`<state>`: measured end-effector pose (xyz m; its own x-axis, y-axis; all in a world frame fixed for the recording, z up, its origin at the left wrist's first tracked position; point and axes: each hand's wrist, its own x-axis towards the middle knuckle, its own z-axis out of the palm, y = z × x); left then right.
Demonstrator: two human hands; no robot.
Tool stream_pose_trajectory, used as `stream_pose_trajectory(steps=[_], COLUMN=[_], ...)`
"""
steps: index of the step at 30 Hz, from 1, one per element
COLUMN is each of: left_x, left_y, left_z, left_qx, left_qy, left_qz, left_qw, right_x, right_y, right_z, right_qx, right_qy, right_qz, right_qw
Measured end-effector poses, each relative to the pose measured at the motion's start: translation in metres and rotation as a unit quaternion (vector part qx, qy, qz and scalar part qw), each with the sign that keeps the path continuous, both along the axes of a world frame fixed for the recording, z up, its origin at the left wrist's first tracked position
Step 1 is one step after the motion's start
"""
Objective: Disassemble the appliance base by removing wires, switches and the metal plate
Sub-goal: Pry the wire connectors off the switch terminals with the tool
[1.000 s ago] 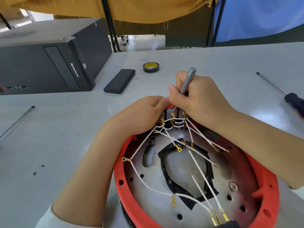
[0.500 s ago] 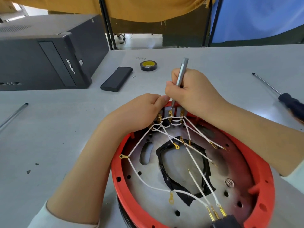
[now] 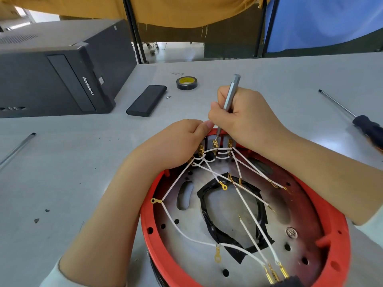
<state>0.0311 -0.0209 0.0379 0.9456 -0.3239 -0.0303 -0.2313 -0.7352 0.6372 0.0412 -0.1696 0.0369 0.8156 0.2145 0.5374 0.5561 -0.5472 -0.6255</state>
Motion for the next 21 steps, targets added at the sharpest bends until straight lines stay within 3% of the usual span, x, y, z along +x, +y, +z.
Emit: stream_pose_trajectory(steps=[4, 10, 21], left_x=[-0.001, -0.001, -0.002], left_y=[0.000, 0.000, 0.001], left_z=[0.000, 0.001, 0.001], left_qx=[0.000, -0.001, 0.000], left_qy=[-0.001, 0.002, 0.000], left_qz=[0.000, 0.000, 0.003], left_qw=[1.000, 1.000, 1.000], right_x=[0.001, 0.016, 0.005], right_y=[0.002, 0.006, 0.001], right_z=[0.002, 0.009, 0.002], right_qx=[-0.011, -0.049, 0.001], right_qy=[0.020, 0.117, 0.028], right_qz=[0.000, -0.020, -0.021], right_qw=[1.000, 0.992, 0.999])
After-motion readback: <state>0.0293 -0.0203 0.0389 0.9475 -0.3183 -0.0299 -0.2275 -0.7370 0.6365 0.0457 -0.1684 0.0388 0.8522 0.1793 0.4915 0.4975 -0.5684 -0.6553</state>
